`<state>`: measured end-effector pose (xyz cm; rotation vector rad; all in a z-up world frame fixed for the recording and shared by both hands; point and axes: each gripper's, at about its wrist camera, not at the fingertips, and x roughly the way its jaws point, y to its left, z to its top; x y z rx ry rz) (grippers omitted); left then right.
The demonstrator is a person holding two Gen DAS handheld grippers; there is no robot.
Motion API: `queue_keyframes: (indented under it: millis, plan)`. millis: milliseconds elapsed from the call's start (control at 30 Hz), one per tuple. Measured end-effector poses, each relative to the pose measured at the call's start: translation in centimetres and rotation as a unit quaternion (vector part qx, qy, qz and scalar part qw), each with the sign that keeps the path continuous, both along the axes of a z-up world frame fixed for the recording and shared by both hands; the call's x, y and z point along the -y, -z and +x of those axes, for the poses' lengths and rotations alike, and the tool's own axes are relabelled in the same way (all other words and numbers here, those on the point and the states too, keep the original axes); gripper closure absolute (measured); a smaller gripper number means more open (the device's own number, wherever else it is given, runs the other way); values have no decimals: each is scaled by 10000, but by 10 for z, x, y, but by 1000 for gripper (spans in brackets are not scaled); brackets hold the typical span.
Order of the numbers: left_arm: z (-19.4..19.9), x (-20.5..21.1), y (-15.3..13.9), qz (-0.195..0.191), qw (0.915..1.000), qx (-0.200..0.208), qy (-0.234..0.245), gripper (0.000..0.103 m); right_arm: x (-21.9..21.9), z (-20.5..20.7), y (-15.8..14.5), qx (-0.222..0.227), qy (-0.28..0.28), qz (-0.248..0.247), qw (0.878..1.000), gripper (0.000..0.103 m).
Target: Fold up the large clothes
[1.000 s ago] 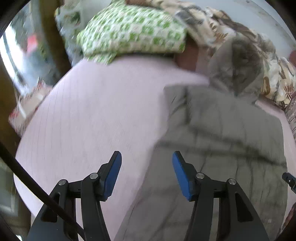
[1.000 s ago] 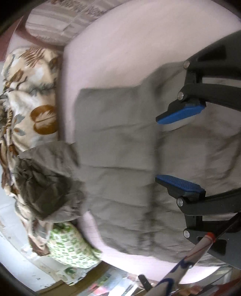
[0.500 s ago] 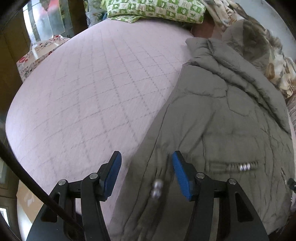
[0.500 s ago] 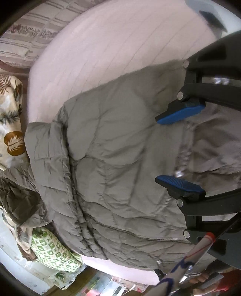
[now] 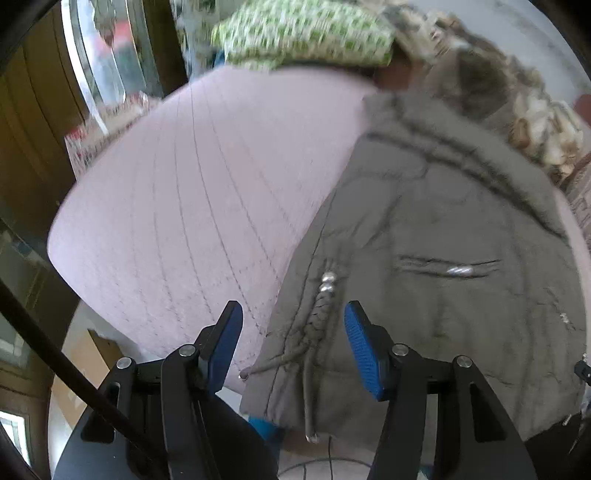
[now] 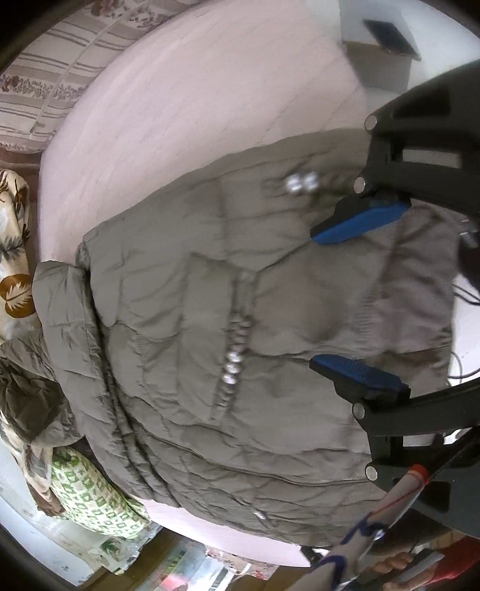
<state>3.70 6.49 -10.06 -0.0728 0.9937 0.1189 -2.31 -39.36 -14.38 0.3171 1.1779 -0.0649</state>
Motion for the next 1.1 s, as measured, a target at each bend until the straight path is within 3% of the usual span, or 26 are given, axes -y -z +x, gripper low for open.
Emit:
queue_keyframes:
  millis: [200, 300, 400, 533, 667, 933, 1100]
  plan:
    - [-3, 23, -68, -213, 9973, 607, 357, 46, -25, -11, -72, 697, -419, 43, 9967, 36]
    - [10, 39, -93, -364, 9947, 855, 434, 40, -44, 0, -117, 1114, -612, -167, 9917, 31]
    - [35, 55, -103, -533, 9926, 962, 509, 39, -57, 24, -148, 1377, -654, -178, 9882, 28]
    - [76, 79, -100, -632, 9913, 951, 651, 39, -69, 78, -174, 1649, -640, -262, 9839, 28]
    - [120, 94, -85, -676, 9903, 975, 718, 39, -70, 151, -183, 1650, -526, -241, 9846, 28]
    - [185, 95, -43, -548, 9906, 1031, 714, 39, -77, 299, -175, 1622, -231, -68, 9865, 28]
    - [204, 73, 0, -440, 9933, 988, 408, 39, -98, 398, -168, 1553, -115, -106, 9877, 28]
